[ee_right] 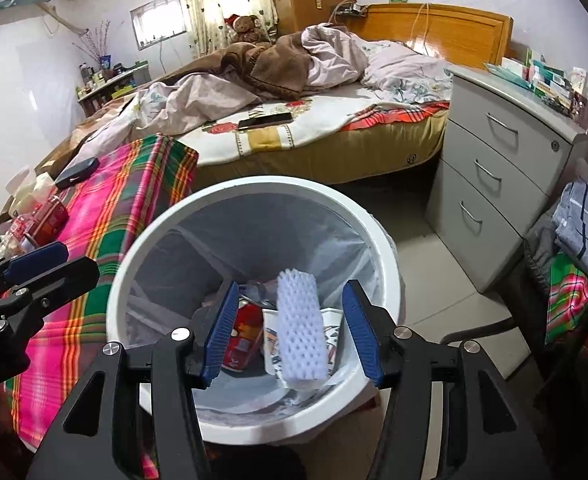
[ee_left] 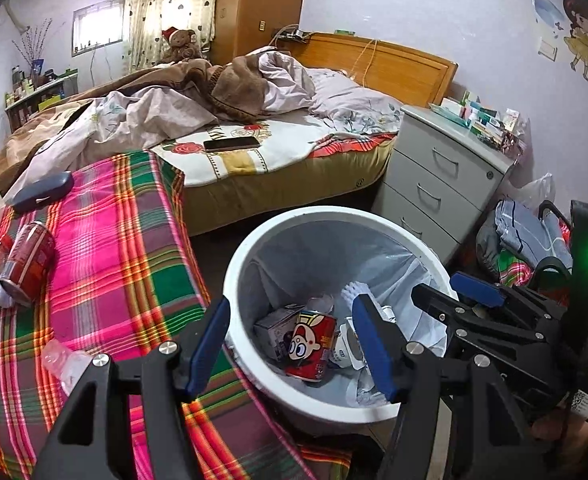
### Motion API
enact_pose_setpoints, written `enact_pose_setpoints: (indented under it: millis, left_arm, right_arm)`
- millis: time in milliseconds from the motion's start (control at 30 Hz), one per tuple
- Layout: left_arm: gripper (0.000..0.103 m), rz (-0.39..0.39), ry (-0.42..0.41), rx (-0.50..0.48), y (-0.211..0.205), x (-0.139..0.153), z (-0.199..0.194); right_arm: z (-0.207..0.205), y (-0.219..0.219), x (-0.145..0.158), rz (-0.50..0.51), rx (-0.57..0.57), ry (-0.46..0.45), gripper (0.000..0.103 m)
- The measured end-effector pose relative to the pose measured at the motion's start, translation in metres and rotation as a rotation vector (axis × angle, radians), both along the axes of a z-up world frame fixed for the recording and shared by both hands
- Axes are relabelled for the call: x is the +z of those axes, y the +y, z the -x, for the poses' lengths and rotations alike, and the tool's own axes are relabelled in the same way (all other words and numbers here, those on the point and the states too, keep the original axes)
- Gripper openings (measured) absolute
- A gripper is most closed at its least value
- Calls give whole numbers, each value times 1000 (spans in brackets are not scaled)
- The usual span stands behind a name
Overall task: Collect trash
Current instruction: 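Move both tools back from the bin to the plaid cloth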
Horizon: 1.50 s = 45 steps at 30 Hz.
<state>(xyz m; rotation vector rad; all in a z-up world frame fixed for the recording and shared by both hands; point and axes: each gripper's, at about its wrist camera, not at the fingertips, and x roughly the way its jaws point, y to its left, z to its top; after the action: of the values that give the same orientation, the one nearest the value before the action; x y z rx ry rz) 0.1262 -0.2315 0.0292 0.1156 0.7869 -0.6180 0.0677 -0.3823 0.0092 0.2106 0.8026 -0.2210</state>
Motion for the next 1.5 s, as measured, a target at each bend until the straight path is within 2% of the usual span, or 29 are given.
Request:
enact_pose_setpoints:
  millis: [467, 900, 1267, 1500]
  left_arm:
    - [66, 22, -50, 96, 60, 14, 9]
    - [66, 29, -69, 242, 144, 13, 5]
    - [66, 34, -62, 425, 233, 8, -6]
    - [66, 20, -48, 514, 278, 1, -18]
  right_arm:
    - [0, 41, 19, 6, 65, -85, 56]
    - [-13, 98, 24, -15, 175, -128, 56]
    - [-36, 154, 18, -30, 299, -113, 56]
    - [-52, 184, 8, -49, 366, -73, 56]
